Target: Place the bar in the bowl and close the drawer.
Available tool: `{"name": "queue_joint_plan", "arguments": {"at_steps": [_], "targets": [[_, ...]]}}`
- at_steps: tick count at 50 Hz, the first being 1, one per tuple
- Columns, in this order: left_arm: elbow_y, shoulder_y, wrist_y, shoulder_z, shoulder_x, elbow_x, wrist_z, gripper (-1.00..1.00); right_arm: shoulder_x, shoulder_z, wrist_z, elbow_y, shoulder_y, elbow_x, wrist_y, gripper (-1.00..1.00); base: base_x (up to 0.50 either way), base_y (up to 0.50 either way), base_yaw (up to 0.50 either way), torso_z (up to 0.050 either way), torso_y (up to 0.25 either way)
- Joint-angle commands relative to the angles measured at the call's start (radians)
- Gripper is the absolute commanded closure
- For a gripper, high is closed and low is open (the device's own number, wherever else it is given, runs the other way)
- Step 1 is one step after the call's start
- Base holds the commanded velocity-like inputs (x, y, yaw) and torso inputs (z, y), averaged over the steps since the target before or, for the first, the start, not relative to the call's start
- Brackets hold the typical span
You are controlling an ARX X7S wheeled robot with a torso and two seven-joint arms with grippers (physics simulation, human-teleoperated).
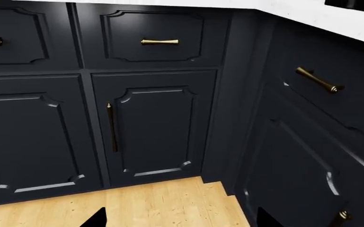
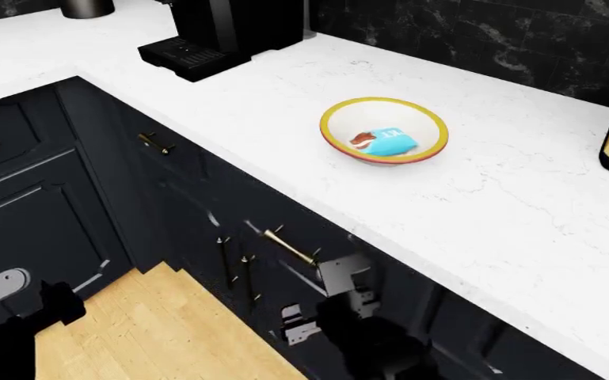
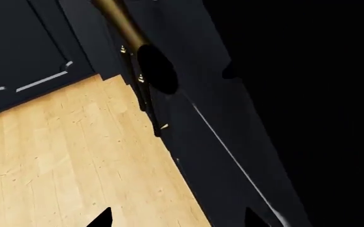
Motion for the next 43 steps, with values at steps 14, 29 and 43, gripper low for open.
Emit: {"name": "queue_joint_plan", "arguments": {"at_steps": [14, 29, 43], "targets": [[0.002, -0.001, -0.01, -0.006, 0.002, 0.005, -0.001, -1.0, 0.028, 0.46, 0.008, 0.203, -0.008, -0.304, -0.003, -1.0, 0.0, 0.0, 0.0, 0.0, 0.0], [0.01, -0.011, -0.022, -0.012, 0.002, 0.006, -0.001, -1.0, 0.034, 0.891, 0.173, 0.203, -0.052, -0.802, 0.002, -1.0, 0.0, 0.0, 0.0, 0.0, 0.0], [0.009, -0.006, -0.021, -0.016, 0.003, 0.007, 0.0, -1.0, 0.039, 0.987, 0.254, 0.203, -0.063, -0.894, 0.008, -1.0, 0.0, 0.0, 0.0, 0.0, 0.0]]}}
